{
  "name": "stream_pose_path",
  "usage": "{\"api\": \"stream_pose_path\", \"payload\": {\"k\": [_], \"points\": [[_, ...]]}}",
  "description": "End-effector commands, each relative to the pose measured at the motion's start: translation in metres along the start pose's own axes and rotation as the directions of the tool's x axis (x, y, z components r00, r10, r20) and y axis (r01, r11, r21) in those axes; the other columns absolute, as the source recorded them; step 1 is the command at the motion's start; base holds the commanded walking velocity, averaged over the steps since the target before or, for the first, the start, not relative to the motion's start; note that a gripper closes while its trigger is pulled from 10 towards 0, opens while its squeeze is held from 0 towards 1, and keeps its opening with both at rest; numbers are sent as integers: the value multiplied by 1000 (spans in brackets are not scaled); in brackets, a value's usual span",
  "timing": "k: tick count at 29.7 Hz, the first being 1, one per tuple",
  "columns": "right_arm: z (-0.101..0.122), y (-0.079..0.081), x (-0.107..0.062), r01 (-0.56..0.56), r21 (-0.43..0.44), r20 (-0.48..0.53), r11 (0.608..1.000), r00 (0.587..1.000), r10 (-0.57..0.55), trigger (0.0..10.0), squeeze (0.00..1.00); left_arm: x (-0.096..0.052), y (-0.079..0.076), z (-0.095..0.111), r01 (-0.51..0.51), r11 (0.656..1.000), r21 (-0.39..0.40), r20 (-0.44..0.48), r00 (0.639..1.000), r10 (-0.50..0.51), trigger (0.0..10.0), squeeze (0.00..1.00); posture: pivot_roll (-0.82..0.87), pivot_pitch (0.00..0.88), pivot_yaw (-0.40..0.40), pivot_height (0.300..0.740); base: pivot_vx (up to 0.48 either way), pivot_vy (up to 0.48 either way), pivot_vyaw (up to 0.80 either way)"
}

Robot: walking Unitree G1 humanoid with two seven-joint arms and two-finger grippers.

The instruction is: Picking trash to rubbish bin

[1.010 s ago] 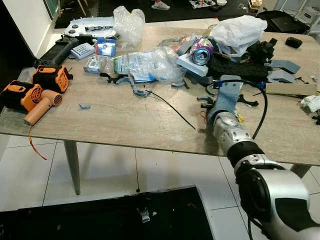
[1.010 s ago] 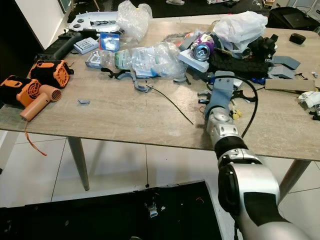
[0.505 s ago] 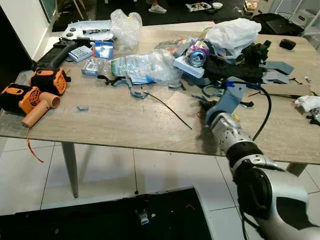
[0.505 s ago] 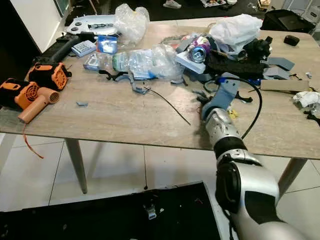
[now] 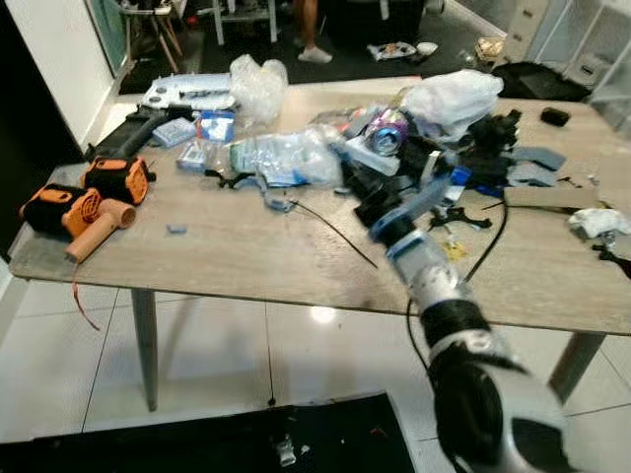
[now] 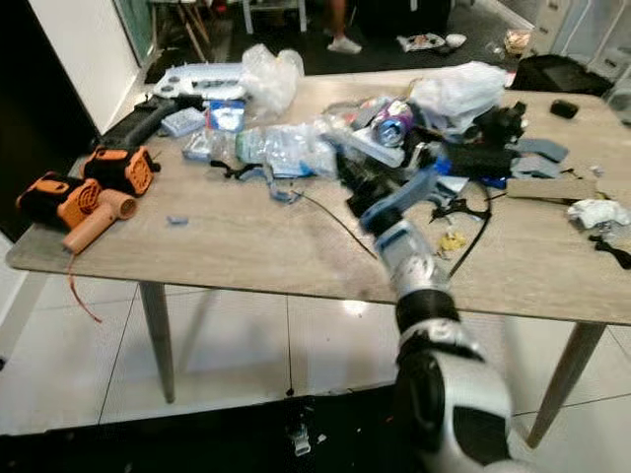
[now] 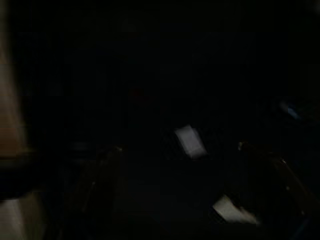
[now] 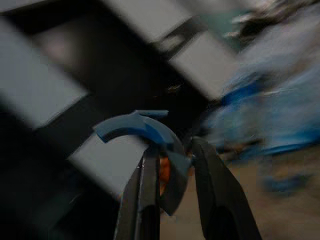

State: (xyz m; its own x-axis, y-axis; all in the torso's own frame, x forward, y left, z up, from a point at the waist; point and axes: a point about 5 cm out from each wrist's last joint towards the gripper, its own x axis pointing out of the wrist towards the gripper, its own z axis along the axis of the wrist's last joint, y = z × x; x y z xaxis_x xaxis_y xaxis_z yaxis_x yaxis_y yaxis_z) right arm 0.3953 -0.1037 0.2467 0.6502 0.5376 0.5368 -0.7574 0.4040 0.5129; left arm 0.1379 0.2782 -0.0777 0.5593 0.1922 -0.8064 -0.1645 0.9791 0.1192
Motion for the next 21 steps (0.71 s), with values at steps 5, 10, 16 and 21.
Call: {"api": "stream_pose_path", "payload": {"k": [5,10,16,21], "points": [[-24,17,-6,-192,63,-69,979,978,197,10000,0,3,12,32,-28,966,-256,143,987,67,10000,0,33,159,35,740,0,0,0],[-53,19,-15,-184,105,-137,977,971,197,10000,0,9,-18,79,270,882,-386,374,920,-118,10000,0,25,152,32,740,0,0,0],[-92,3,-28,45,-63,-324,997,944,-64,10000,0,10,-57,111,459,826,-327,470,837,-279,10000,0,6,146,36,740,0,0,0],[-102,-2,-36,131,-87,-341,988,928,-153,10000,0,7,-90,131,561,796,-228,505,767,-396,10000,0,3,142,38,740,0,0,0]]}}
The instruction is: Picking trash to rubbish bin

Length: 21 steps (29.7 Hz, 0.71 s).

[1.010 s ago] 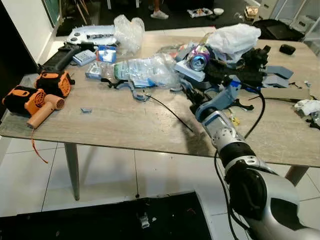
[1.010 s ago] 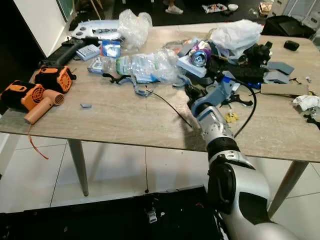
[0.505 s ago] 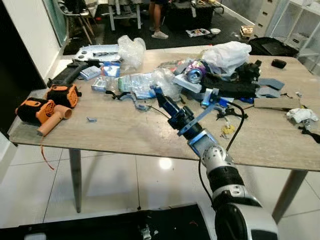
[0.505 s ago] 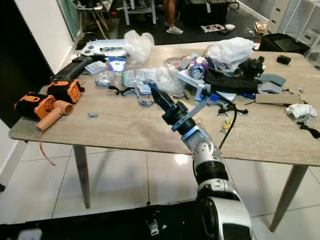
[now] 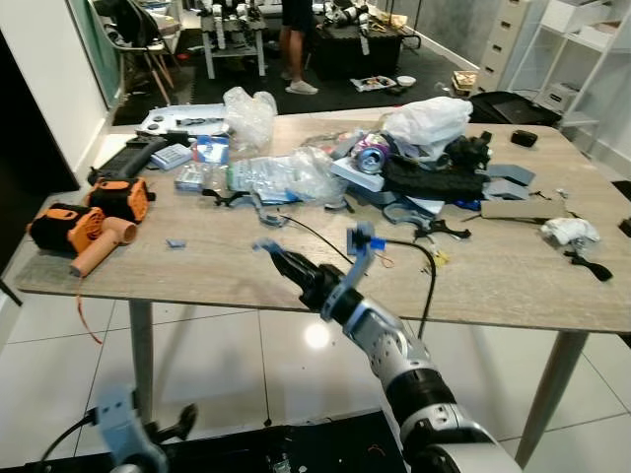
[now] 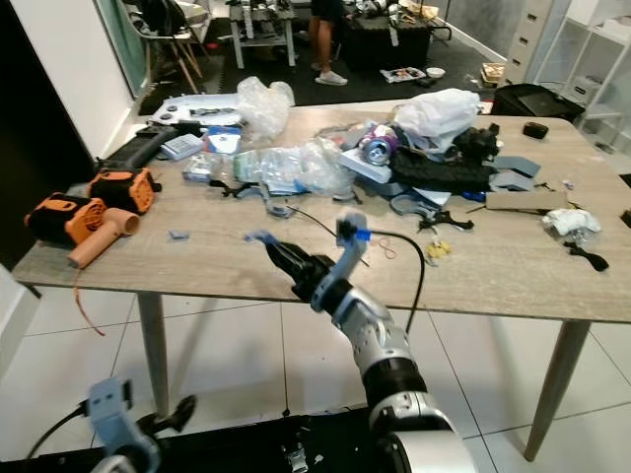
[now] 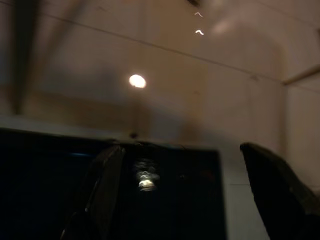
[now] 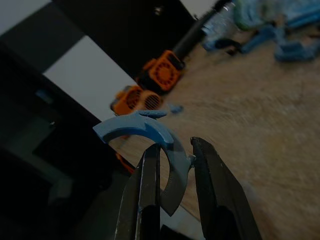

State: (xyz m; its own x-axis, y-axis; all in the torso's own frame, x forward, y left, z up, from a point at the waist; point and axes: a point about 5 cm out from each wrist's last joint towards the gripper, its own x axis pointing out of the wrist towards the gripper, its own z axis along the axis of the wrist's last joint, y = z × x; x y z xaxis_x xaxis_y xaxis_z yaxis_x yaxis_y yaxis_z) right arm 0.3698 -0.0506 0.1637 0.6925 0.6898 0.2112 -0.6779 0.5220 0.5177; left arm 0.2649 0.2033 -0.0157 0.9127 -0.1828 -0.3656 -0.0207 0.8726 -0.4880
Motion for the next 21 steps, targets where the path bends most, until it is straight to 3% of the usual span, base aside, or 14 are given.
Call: {"api": "stream_pose_path", "payload": {"k": [1,7,18,21], "points": [[-8,-1,-2,27,-4,-16,1000,999,-27,10000,0,2,-8,-4,46,999,8,-18,999,-46,10000,0,0,144,37,740,0,0,0],[-12,-2,-4,59,0,-20,998,998,-59,10000,0,9,-19,0,105,993,50,-15,994,-104,10000,0,0,146,31,740,-81,0,0],[-15,-4,-2,125,-18,-15,992,992,-126,10000,0,13,-27,11,155,983,95,16,987,-157,10000,0,-2,149,24,740,0,0,0],[-16,-5,-2,139,-18,-14,990,990,-139,10000,0,14,-29,12,177,978,109,12,984,-179,10000,0,-6,155,22,740,-264,0,0]]}}
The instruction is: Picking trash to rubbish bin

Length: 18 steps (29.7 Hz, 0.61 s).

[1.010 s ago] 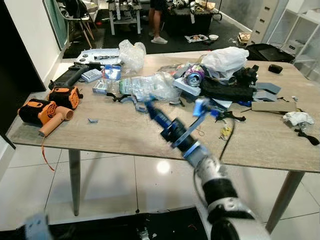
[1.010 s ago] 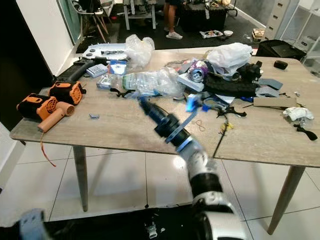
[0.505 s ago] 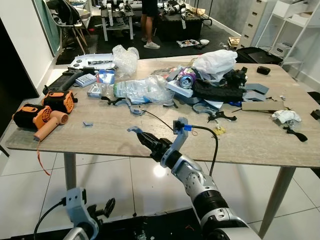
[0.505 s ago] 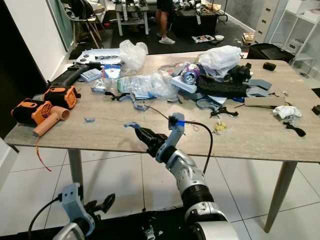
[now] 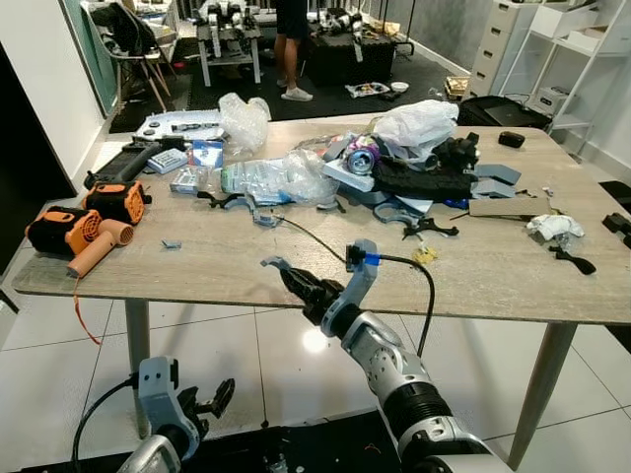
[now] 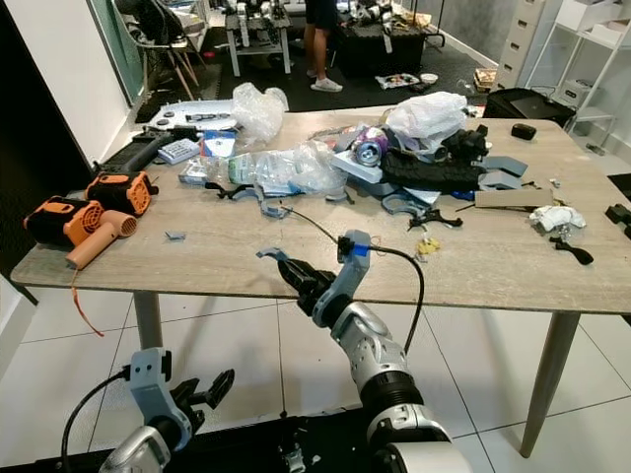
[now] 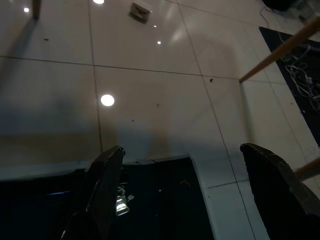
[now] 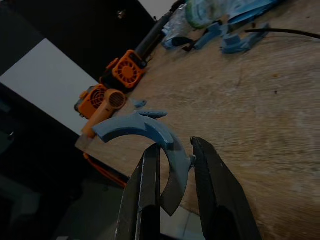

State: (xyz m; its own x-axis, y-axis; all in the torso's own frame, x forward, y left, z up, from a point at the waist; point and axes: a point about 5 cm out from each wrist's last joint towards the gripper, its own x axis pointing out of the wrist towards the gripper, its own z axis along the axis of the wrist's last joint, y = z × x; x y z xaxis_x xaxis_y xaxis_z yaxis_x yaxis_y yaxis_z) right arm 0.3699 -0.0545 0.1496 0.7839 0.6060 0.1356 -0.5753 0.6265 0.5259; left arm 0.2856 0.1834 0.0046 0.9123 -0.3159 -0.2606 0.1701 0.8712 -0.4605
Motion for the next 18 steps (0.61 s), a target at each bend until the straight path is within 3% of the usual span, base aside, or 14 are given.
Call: {"api": "stream_pose_path", "payload": {"k": [1,18], "points": [[-6,4,2,-4,4,-15,1000,1000,4,10000,0,0,-2,-3,16,1000,14,-10,1000,-16,10000,0,-6,155,22,740,-266,0,0],[-7,4,3,12,6,-17,1000,1000,-12,10000,0,4,-7,5,53,997,61,12,998,-54,10000,0,-1,155,19,740,-294,0,0]]}}
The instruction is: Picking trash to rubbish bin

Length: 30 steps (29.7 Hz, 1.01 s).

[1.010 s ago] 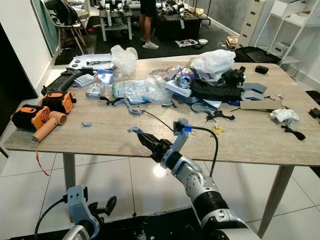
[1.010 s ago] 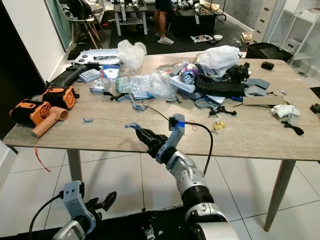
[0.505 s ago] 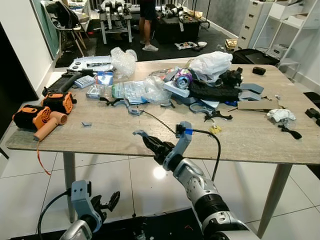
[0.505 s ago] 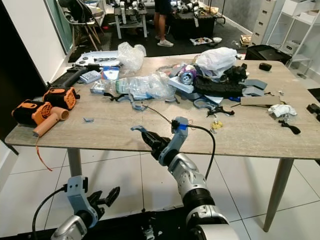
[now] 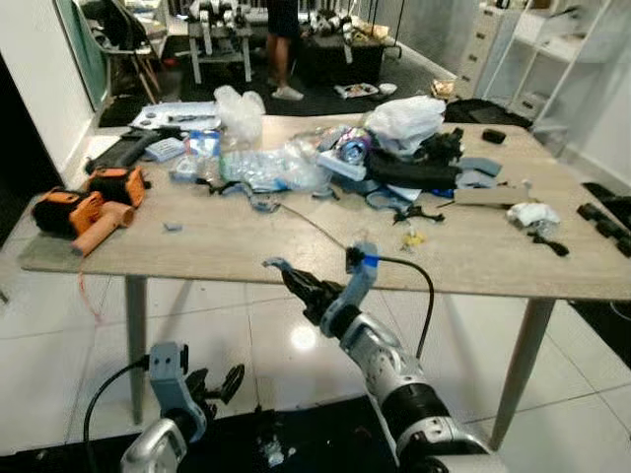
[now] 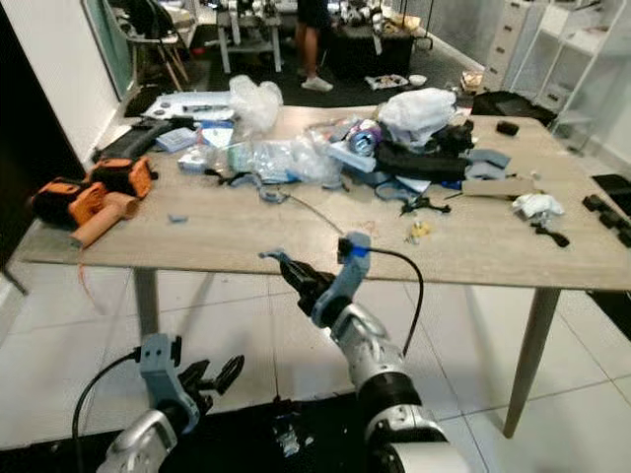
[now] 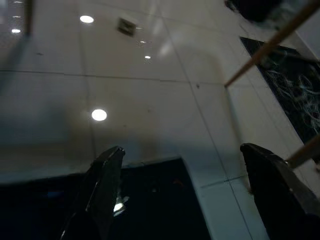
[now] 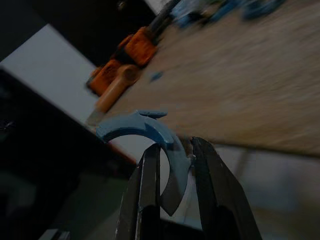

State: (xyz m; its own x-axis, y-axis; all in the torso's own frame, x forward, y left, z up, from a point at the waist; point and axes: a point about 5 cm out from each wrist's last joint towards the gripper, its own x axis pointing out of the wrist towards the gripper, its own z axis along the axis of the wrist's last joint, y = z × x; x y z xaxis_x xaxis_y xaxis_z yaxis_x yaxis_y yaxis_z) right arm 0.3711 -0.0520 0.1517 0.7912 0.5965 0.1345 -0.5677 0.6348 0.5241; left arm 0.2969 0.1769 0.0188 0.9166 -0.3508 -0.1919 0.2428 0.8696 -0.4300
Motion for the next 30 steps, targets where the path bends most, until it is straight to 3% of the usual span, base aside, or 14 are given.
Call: {"api": "stream_pose_path", "payload": {"k": [1,5,11,13,15,17,30], "points": [[-9,2,0,5,10,-22,1000,1000,-5,10000,0,-5,2,-8,-6,1000,14,-35,999,6,10000,0,-2,155,19,740,-270,0,0],[-9,0,-1,20,7,-24,1000,999,-20,10000,0,-5,2,-8,-15,999,36,-33,999,16,10000,0,-2,155,20,740,-68,0,0],[-17,-15,-9,128,-45,-61,991,989,-131,10000,0,-3,0,-9,-27,996,91,-38,999,30,10000,0,-6,162,22,740,0,0,-663],[-17,-20,-12,163,-49,-56,985,985,-166,10000,0,-4,0,-11,-36,988,152,-66,997,47,10000,0,-8,164,23,740,0,0,-788],[-16,-24,-15,198,-59,-52,979,978,-201,10000,0,-7,2,-16,-41,964,262,-118,990,74,10000,0,-11,165,24,740,0,0,-788],[-15,-29,-17,227,-65,-46,972,972,-230,10000,0,-9,5,-20,-55,950,308,-139,985,102,10000,0,-13,167,25,740,0,0,-788],[-7,-39,-22,296,-87,-15,951,954,-298,10000,0,-12,8,-24,-112,934,339,-141,976,168,10000,0,-21,166,19,740,0,0,-784]]}}
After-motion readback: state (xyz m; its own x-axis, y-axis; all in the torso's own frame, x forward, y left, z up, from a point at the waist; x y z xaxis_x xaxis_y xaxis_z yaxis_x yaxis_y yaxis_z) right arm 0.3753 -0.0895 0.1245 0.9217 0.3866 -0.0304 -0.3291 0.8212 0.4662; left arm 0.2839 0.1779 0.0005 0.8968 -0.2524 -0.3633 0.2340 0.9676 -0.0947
